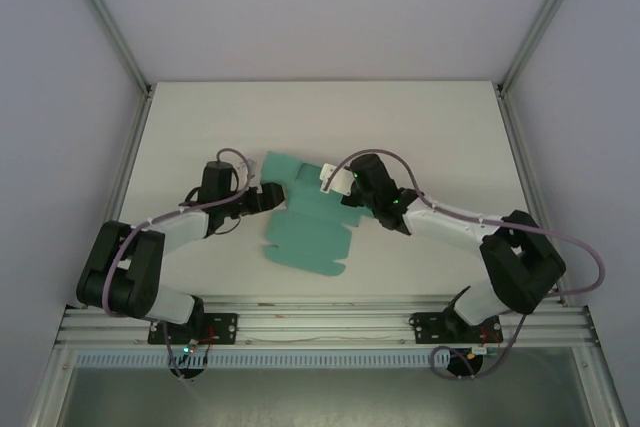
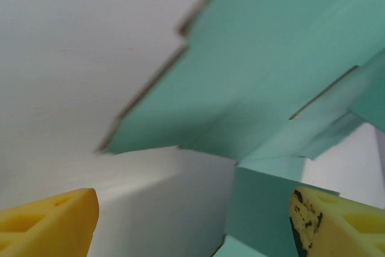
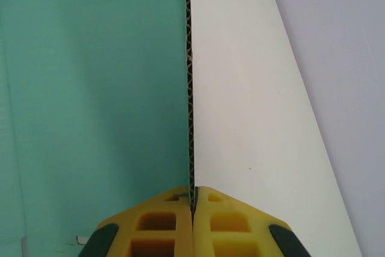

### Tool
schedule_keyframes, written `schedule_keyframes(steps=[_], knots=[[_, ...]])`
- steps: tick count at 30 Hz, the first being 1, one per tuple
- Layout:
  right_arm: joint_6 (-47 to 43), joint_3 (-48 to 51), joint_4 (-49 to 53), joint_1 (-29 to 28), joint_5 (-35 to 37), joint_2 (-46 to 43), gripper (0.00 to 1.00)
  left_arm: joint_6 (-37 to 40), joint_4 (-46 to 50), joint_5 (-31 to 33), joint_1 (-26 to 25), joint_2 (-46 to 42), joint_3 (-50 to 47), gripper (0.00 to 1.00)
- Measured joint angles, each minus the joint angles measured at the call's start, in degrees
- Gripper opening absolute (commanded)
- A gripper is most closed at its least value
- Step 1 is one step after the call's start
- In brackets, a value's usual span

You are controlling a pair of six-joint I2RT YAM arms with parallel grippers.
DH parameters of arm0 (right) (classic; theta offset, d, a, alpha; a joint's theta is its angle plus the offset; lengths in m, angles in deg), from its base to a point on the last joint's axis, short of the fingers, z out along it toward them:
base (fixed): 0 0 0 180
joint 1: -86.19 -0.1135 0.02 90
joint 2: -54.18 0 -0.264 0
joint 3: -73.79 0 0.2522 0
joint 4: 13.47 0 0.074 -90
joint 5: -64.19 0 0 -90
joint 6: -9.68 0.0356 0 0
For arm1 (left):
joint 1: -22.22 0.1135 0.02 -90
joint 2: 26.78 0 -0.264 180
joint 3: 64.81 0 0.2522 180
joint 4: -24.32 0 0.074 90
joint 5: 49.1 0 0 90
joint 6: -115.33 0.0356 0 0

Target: Assemble paper box

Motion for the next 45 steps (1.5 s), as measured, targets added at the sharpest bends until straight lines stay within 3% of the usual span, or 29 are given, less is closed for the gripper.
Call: schedule_keyframes(steps=[10,16,27,36,45], knots=[[3.8,1.1,-0.8,2.2,-6.1,-4.2,0.00,-2.6,-11.4,-6.1,-2.2,1.4,-1.4,0.50],[5.3,2.3,-0.8,3.3,-8.8,-6.4,0.00,-4.9,-16.9,-8.5,-2.2,2.0,-2.4,0.23],[5.8,2.3,-0.8,4.1,-9.4,-7.0,0.00,-7.2,-18.2,-8.3,-2.3,2.3,-2.4,0.00],[2.6,1.7,0.4,3.7,-8.7,-5.5,0.00,-7.6,-8.5,-0.6,-4.5,3.7,2.3,0.00],[-4.3,0.7,0.0,-1.2,-0.8,-1.1,0.00,-12.1,-2.4,3.2,-5.2,10.2,5.9,0.00]])
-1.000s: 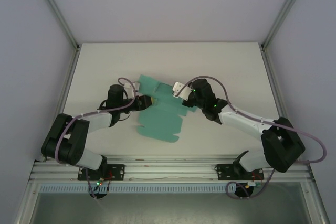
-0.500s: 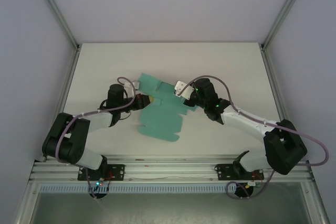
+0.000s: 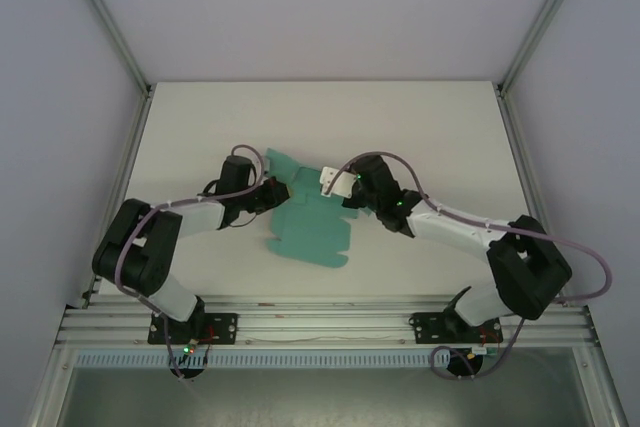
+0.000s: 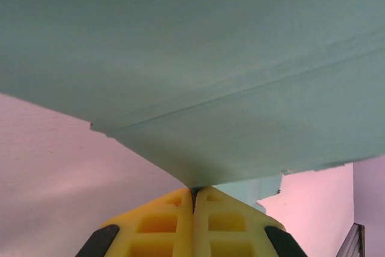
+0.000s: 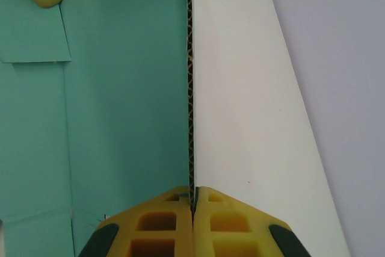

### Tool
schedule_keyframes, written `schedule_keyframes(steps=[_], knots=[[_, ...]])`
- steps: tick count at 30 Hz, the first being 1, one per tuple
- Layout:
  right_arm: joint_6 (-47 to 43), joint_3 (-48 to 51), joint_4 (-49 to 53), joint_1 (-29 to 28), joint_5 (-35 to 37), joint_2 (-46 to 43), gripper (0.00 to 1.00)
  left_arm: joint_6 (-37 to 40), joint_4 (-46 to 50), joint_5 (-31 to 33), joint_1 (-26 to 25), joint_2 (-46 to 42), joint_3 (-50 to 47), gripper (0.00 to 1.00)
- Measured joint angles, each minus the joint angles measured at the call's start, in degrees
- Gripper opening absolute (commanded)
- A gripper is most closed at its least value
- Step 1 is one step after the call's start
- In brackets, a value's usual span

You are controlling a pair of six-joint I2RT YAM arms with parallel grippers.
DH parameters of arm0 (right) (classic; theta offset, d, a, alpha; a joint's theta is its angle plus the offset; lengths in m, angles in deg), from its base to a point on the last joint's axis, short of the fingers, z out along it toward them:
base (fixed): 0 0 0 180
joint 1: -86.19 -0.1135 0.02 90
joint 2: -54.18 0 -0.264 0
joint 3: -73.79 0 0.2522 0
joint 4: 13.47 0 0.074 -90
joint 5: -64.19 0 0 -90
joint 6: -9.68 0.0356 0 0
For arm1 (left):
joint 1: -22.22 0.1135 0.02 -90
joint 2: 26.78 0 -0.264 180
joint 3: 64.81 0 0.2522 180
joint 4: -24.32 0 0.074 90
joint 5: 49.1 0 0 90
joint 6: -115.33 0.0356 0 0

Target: Assemble paper box

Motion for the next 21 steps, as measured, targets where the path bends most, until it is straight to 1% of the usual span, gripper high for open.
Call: schedule_keyframes(steps=[2,3,4,5,8,10,12,14,15,16,21], knots=[[-1.4,0.0,-0.3,-1.1,1.9,0.6,0.00,-1.0,-0.3,-0.4,0.0,1.7,0.2,0.00],[-2.1,0.0,-0.4,-1.6,2.9,1.0,0.00,-1.5,-0.4,-0.7,0.0,2.6,0.2,0.03],[-2.5,0.0,-0.5,-2.1,3.7,1.3,0.00,-1.9,-0.5,-0.9,0.0,3.1,0.2,0.13],[-2.8,0.0,-0.6,-2.3,4.2,1.5,0.00,-2.2,-0.5,-1.0,0.0,3.5,0.2,0.17],[-3.5,0.0,-0.8,-2.7,5.6,1.7,0.00,-2.3,0.0,-0.5,-0.2,3.4,0.3,0.40],[-3.9,0.0,-0.8,-2.7,6.4,1.7,0.00,-1.2,2.1,1.0,-0.2,2.6,0.5,0.55],[-4.3,0.0,-0.8,-2.7,7.2,1.8,0.00,0.5,5.0,3.2,-0.2,0.8,0.7,0.75],[-4.5,0.0,-0.8,-2.7,7.6,1.9,0.00,2.6,9.0,6.1,-0.2,-1.7,1.4,0.87],[-4.5,0.0,-0.8,-2.6,7.7,2.0,0.00,4.0,11.2,7.7,-0.2,-3.1,2.0,0.98],[-4.5,0.0,-0.8,-2.4,7.8,2.1,0.00,5.5,13.4,9.6,-0.2,-4.6,2.6,1.00],[-5.7,0.0,-1.1,-2.1,8.2,2.4,0.00,13.4,23.3,18.7,-0.1,-11.1,7.2,1.00]])
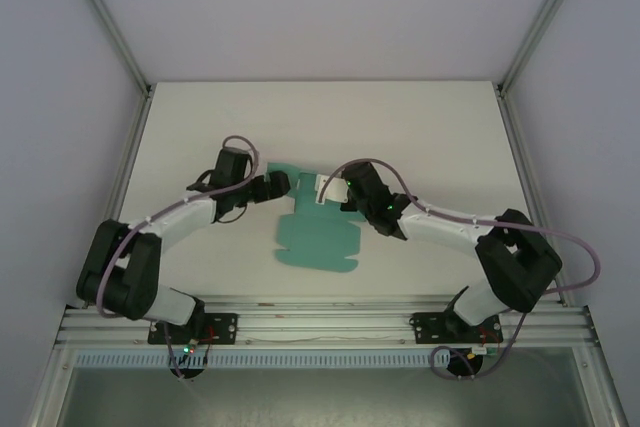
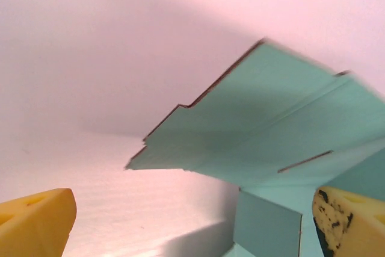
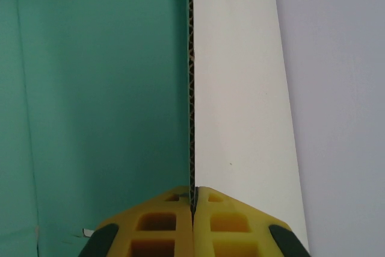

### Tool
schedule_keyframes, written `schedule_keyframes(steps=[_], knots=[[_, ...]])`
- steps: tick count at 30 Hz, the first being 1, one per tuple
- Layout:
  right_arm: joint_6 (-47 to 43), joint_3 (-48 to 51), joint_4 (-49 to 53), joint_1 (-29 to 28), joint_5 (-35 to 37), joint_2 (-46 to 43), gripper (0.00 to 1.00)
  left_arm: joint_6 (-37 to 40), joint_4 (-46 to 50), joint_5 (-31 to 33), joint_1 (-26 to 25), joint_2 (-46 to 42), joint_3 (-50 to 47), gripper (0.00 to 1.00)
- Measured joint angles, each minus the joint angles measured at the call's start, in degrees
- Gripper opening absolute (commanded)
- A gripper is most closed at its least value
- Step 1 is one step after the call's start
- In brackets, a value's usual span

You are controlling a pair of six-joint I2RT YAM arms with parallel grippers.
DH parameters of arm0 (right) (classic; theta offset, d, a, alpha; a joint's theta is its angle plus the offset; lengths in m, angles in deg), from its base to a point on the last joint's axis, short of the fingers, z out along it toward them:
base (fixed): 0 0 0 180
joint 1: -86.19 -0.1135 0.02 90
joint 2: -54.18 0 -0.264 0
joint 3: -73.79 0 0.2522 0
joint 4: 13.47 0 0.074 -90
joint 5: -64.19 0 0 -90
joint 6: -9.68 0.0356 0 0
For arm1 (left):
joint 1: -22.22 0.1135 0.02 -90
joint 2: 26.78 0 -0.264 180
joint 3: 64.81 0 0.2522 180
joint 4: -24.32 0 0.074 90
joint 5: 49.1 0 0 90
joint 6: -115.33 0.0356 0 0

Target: Assemble paper box

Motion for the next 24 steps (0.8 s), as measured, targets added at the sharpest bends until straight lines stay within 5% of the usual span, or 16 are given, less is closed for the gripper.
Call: schedule_keyframes(steps=[7,13,21,24], knots=[[-3.0,0.0,-0.3,0.0,-0.6,0.0,0.00,18.1,7.1,4.7,2.1,1.2,11.0,1.00],[-4.0,-0.2,0.0,0.0,-1.6,0.0,0.00,35.8,12.7,-3.7,5.7,7.6,18.0,0.99],[-4.8,-1.6,0.4,0.0,-1.7,0.1,0.00,54.2,25.1,-16.6,6.1,18.4,28.0,0.68],[-4.9,-2.0,0.4,0.0,-1.6,0.4,0.00,57.1,27.3,-19.1,6.1,20.1,29.2,0.44]])
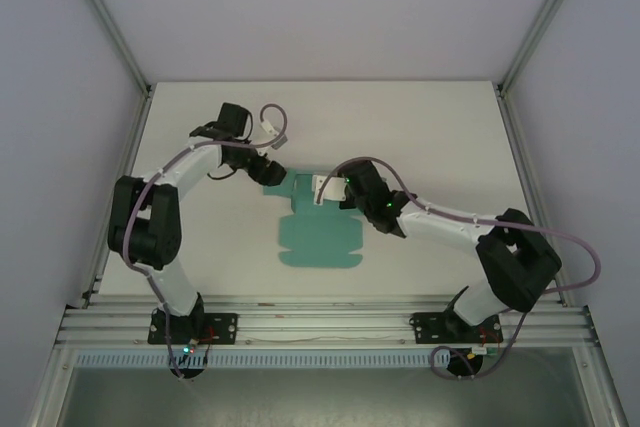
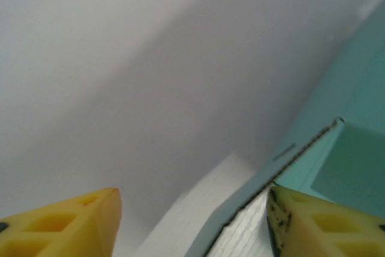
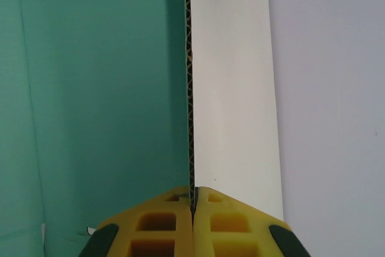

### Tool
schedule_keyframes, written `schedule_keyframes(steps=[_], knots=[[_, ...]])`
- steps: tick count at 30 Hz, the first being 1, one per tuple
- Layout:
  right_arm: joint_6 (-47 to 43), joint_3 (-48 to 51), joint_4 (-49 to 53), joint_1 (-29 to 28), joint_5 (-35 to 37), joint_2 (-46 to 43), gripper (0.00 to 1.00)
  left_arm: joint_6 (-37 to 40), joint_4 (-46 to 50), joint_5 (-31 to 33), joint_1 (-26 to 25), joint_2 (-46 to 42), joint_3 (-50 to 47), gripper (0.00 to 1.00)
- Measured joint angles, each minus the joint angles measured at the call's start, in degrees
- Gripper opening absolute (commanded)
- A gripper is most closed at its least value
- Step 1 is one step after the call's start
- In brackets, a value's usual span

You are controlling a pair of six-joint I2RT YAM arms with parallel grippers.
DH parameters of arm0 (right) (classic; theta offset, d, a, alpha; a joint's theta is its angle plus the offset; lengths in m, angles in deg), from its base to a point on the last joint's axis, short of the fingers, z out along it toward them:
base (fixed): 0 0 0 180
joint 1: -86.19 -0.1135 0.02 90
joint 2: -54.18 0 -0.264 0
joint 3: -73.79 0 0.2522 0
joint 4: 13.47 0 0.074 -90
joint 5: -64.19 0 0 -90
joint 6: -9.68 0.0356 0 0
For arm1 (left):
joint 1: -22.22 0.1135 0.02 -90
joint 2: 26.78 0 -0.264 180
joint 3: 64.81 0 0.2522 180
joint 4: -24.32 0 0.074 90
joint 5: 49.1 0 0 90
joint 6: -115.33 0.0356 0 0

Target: Assemble paper box

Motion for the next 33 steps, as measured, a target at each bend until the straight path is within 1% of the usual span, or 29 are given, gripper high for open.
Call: schedule_keyframes(steps=[1,3,6,8,11,15,21,27,33], knots=[[0.0,0.0,0.0,0.0,0.0,0.1,0.00,0.2,0.4,-0.5,0.0,0.2,0.1,0.32],[0.0,0.0,0.0,0.1,0.3,0.4,0.00,0.3,1.3,-1.0,0.0,0.6,0.5,0.14],[0.1,0.0,0.0,0.4,0.7,0.9,0.00,-0.5,1.4,-1.5,0.0,0.7,0.5,0.01],[0.1,-0.1,-0.2,0.4,1.5,1.2,0.00,-2.1,1.0,-0.9,-0.3,0.7,0.5,0.00],[0.5,-0.2,-1.1,0.3,2.1,1.6,0.00,-6.5,-1.8,1.6,-1.0,0.6,-0.3,0.00],[2.0,-0.4,-3.4,0.3,3.8,2.5,0.00,-16.5,-7.0,6.1,-2.4,0.0,-2.0,0.00],[3.3,-0.8,-8.0,0.0,9.3,5.6,0.00,-30.7,-13.3,13.9,-6.2,-3.2,-6.0,0.00],[3.0,-0.8,-13.0,0.0,13.1,7.3,0.00,-37.3,-15.3,19.0,-10.6,-6.6,-8.5,0.00],[3.0,-0.8,-16.1,0.0,13.9,8.6,0.00,-42.0,-18.0,20.5,-12.7,-7.9,-10.8,0.01]])
